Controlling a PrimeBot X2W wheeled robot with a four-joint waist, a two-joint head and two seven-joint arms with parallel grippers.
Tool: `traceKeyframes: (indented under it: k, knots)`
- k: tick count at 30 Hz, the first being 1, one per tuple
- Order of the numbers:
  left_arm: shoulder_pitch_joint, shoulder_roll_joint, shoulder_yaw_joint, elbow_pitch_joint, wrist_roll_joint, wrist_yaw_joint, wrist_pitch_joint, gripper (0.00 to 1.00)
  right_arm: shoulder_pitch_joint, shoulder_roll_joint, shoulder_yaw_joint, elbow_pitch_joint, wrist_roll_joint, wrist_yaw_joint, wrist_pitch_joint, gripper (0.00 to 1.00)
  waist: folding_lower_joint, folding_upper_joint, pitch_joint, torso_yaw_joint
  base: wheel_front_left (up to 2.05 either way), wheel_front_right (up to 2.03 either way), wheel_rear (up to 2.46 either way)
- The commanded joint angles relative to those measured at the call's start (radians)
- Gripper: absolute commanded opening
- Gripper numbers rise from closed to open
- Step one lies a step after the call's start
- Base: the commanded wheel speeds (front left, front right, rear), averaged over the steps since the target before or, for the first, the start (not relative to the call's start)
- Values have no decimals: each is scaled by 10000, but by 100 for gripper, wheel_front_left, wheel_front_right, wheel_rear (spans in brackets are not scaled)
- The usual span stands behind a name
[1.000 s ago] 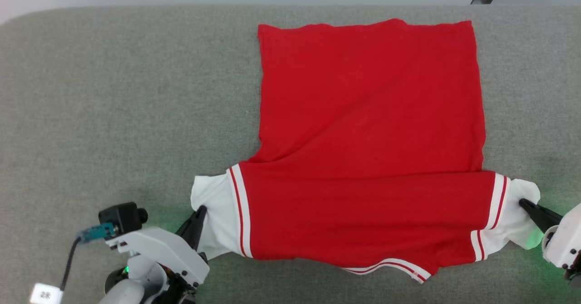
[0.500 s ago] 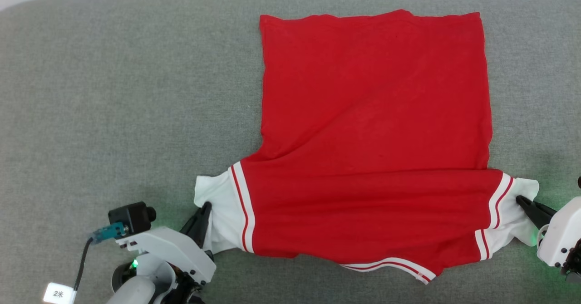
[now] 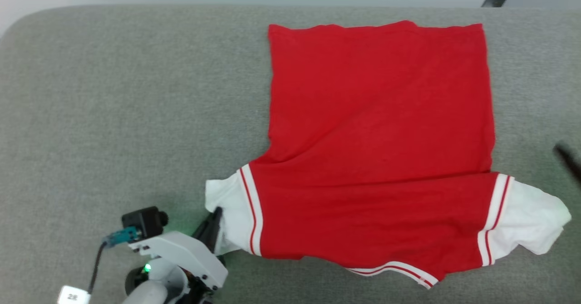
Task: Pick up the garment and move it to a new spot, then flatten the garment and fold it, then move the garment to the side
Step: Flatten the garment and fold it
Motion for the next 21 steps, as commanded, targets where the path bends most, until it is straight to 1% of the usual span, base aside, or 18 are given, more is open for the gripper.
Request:
traceKeyframes:
  k: [1, 3, 6, 9, 13, 16, 17, 18, 19, 20, 21]
  knots:
    - [361, -177, -311, 24, 32, 36, 202, 0, -353, -168, -305, -366, 36, -11, 249, 100, 0, 0, 97, 204, 0, 0, 0]
    - [231, -194, -367, -209, 120, 94, 227, 0, -863, -344, -590, -687, -111, -11, 609, 100, 0, 0, 294, 354, 0, 0, 0]
    - [42, -235, -437, -455, 225, 143, 262, 0, -1552, -315, -685, -788, -311, -11, 1042, 100, 0, 0, 566, 533, 0, 0, 0]
    - [-285, -271, -520, -791, 403, 170, 308, 0, -2843, -205, -437, -411, -682, -11, 1865, 100, 0, 0, 1059, 827, 0, 0, 0]
    - [-731, -353, -646, -1066, 607, 124, 350, 0, -4749, -219, 333, 654, -1695, -11, 2933, 100, 0, 0, 1776, 1305, 0, 0, 0]
    - [-1021, -461, -775, -1172, 725, 84, 422, 0, -6264, -13, 712, 1807, -2215, -11, 3780, 100, 0, 0, 2361, 1606, 0, 0, 0]
    - [-1181, -557, -882, -1196, 803, 48, 474, 0, -7193, 13, 829, 2590, -2565, -11, 4103, 100, 0, 0, 2721, 1804, 0, 0, 0]
    - [-1181, -557, -882, -1196, 803, 48, 474, 0, -7193, 13, 829, 2590, -2565, -11, 4103, 100, 0, 0, 2721, 1804, 0, 0, 0]
    - [-1253, -612, -947, -1194, 846, 13, 509, 0, -7602, 14, 892, 2964, -2803, -11, 4181, 100, 0, 0, 2888, 1907, 0, 0, 0]
    - [-1390, -713, -1047, -1158, 906, -30, 515, 0, -8266, 23, 978, 3706, -3215, -11, 4266, 100, 0, 0, 3158, 2104, 0, 0, 0]
    - [-1390, -713, -1047, -1158, 906, -30, 515, 0, -8266, 23, 978, 3706, -3215, -11, 4266, 100, 0, 0, 3158, 2104, 0, 0, 0]
